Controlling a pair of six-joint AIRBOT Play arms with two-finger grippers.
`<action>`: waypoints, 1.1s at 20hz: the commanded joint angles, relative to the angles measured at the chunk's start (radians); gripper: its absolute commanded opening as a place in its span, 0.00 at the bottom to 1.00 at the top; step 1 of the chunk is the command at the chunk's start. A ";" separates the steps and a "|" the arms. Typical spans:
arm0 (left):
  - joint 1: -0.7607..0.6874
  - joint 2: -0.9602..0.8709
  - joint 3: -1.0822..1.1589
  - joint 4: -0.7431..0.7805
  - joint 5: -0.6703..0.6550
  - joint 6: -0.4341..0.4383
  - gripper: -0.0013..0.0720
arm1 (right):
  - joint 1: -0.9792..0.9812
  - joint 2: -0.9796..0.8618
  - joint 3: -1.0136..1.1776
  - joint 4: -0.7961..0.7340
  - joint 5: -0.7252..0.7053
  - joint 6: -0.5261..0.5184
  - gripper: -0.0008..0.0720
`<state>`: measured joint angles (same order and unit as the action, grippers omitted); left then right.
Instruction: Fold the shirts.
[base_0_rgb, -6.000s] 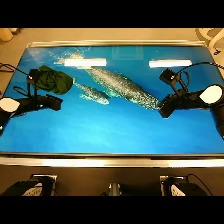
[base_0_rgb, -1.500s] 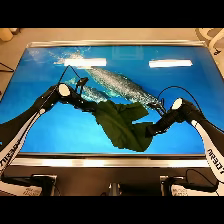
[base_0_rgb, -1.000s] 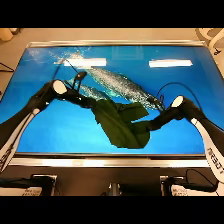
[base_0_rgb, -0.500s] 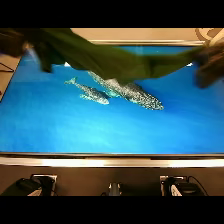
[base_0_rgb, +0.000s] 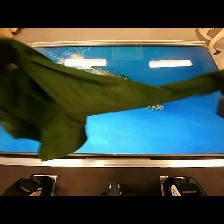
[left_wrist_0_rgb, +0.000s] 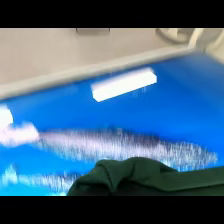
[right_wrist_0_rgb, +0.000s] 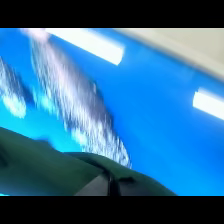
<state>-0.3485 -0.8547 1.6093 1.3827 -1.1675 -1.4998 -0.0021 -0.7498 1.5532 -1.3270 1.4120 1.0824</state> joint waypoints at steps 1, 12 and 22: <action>0.000 -0.101 -0.157 0.002 -0.055 -0.003 0.04 | 0.000 -0.181 -0.019 -0.078 0.126 -0.012 0.03; 0.059 -0.770 -0.085 -0.185 0.060 -0.057 0.71 | 0.001 -0.812 -0.030 0.376 -0.465 -0.013 0.47; 0.401 -0.609 -0.330 -0.206 -0.322 0.006 0.94 | -0.180 -0.696 -0.270 0.163 0.187 -0.198 0.75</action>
<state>-0.0185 -1.5284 1.4719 1.2224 -1.4479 -1.5169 -0.1490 -1.4700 1.4277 -1.1439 1.4021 0.9367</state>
